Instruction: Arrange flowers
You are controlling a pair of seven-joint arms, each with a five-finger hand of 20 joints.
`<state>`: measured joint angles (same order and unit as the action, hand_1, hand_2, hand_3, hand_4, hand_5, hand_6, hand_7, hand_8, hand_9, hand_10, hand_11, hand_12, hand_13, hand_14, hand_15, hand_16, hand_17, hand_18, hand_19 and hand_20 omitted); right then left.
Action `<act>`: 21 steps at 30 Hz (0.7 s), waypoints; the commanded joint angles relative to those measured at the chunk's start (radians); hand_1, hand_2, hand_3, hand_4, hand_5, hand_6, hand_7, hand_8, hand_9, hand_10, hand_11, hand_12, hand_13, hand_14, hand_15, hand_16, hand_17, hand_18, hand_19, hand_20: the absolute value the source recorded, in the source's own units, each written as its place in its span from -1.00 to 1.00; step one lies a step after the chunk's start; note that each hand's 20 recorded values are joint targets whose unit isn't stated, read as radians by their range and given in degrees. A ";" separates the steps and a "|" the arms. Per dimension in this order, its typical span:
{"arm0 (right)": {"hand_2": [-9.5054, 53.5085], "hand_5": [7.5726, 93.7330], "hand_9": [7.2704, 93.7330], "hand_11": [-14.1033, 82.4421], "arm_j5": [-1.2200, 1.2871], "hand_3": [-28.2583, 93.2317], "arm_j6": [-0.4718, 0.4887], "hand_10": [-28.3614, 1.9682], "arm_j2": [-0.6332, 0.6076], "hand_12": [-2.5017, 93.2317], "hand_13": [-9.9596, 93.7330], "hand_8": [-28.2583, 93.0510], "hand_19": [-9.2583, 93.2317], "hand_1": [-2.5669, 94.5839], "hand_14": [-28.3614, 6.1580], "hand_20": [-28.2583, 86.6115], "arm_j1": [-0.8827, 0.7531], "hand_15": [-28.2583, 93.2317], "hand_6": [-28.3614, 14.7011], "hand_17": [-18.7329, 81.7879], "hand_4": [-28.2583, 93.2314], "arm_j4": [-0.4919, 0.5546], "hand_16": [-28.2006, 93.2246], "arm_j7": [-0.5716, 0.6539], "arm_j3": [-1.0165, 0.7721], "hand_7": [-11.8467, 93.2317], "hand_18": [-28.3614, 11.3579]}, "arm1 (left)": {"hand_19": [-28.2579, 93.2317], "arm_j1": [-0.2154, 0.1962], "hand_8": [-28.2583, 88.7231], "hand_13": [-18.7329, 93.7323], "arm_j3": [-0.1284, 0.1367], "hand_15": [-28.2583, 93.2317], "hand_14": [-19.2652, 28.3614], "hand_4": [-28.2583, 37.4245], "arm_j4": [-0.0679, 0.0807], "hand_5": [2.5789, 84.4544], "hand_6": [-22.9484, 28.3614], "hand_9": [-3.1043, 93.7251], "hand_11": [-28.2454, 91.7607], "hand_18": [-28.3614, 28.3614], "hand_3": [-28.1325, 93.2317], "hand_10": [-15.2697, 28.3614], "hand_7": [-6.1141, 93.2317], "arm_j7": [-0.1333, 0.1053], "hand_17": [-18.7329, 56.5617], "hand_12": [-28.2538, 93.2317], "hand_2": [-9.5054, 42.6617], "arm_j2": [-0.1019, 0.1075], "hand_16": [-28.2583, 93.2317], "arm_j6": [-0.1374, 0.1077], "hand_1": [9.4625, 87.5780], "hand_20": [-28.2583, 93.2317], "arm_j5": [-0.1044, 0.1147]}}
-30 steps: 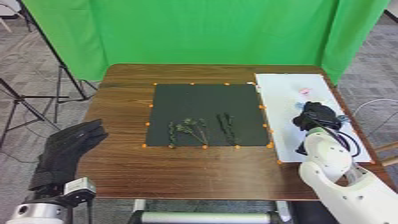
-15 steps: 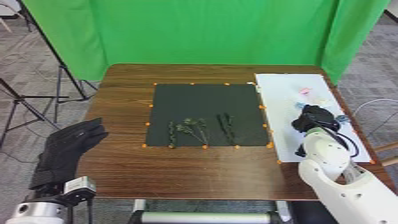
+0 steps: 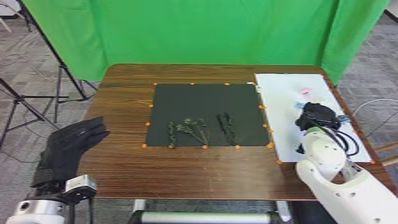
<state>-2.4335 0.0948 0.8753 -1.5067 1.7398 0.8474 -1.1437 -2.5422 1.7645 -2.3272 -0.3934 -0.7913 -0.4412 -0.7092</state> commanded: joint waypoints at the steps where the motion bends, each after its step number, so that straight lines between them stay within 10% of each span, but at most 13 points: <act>1: -0.83 0.60 0.76 -0.33 -0.026 0.66 0.006 0.24 0.005 -0.40 0.66 -0.48 1.00 0.14 0.30 -0.10 -0.016 0.57 0.31 0.35 -1.00 -0.043 -0.18 0.000 0.049 -0.18 -0.46 | 0.40 -0.038 -0.67 -0.17 0.002 0.41 0.99 -0.49 0.000 0.16 0.48 -0.09 0.06 0.76 0.84 0.70 -0.58 -0.031 -0.75 -0.38 -0.39 0.015 -0.72 -0.016 -0.51 -0.29 0.030; 5: -0.84 0.61 0.79 -0.30 -0.043 0.67 -0.002 0.20 0.016 -0.36 0.67 -0.41 1.00 0.15 0.32 -0.07 -0.010 0.57 0.30 0.35 -1.00 -0.057 -0.17 -0.018 0.047 -0.19 -0.46 | 0.40 -0.034 -0.67 -0.17 -0.008 0.42 0.99 -0.49 0.002 0.16 0.48 -0.09 0.05 0.76 0.84 0.70 -0.58 -0.055 -0.75 -0.37 -0.39 0.040 -0.72 -0.029 -0.51 -0.29 0.047; 21: -0.87 0.68 0.83 -0.16 -0.080 0.73 -0.148 0.22 -0.024 -0.29 0.68 -0.27 1.00 0.13 0.39 0.03 0.021 0.63 0.25 0.38 -1.00 0.004 -0.14 -0.050 0.055 -0.24 -0.44 | 0.40 -0.051 -0.67 -0.17 0.000 0.42 0.99 -0.49 -0.005 0.16 0.48 -0.09 0.06 0.76 0.84 0.71 -0.58 -0.045 -0.75 -0.38 -0.39 0.019 -0.72 -0.025 -0.51 -0.29 0.034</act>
<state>-2.4842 -0.0187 0.8687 -1.5017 1.7096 0.8080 -1.1001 -2.5687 1.7611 -2.3273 -0.4336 -0.7711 -0.4577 -0.6799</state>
